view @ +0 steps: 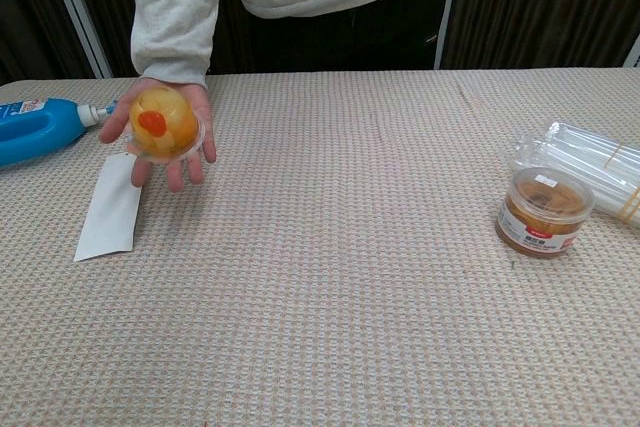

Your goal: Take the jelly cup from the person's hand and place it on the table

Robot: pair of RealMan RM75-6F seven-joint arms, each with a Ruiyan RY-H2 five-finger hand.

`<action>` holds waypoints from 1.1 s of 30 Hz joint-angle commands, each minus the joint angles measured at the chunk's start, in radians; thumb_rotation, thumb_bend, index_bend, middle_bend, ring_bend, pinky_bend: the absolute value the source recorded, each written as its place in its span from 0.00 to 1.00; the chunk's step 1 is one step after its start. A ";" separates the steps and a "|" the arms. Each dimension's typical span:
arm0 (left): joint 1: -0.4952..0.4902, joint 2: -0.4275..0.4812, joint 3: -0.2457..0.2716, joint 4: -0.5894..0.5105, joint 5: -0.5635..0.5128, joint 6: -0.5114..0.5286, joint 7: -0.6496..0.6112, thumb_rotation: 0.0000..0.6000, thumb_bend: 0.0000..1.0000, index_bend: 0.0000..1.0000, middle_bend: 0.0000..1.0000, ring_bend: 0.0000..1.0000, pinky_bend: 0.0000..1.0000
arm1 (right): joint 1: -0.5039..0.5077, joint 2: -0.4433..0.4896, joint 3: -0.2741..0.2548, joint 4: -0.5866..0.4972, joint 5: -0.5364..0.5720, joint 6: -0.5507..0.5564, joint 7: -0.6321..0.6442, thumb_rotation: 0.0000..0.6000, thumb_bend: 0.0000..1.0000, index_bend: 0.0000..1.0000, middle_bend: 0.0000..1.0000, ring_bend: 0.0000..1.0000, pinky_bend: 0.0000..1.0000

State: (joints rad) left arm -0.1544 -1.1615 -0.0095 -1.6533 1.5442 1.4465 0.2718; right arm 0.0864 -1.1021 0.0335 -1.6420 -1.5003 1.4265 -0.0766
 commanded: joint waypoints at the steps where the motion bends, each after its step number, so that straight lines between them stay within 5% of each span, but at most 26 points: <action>1: 0.000 0.000 0.000 0.000 0.001 0.001 0.000 1.00 0.18 0.04 0.00 0.00 0.00 | -0.001 0.000 -0.001 -0.001 0.000 0.001 0.000 1.00 0.10 0.05 0.00 0.00 0.00; 15: -0.009 0.001 -0.006 -0.005 0.002 -0.009 0.017 1.00 0.18 0.04 0.00 0.00 0.00 | 0.002 -0.002 0.000 -0.001 0.001 -0.004 -0.005 1.00 0.10 0.05 0.00 0.00 0.00; 23: -0.083 0.014 -0.079 -0.089 -0.065 -0.085 0.092 1.00 0.18 0.08 0.00 0.00 0.00 | 0.001 -0.002 -0.001 0.000 0.001 -0.003 -0.009 1.00 0.10 0.05 0.00 0.00 0.00; 33: -0.276 -0.011 -0.219 -0.237 -0.398 -0.304 0.348 1.00 0.24 0.14 0.00 0.00 0.06 | -0.001 0.002 -0.004 -0.002 -0.003 -0.001 0.000 1.00 0.10 0.05 0.00 0.00 0.00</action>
State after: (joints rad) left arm -0.3577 -1.1560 -0.1792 -1.8474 1.2585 1.2145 0.5214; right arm 0.0857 -1.0997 0.0299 -1.6443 -1.5031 1.4254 -0.0765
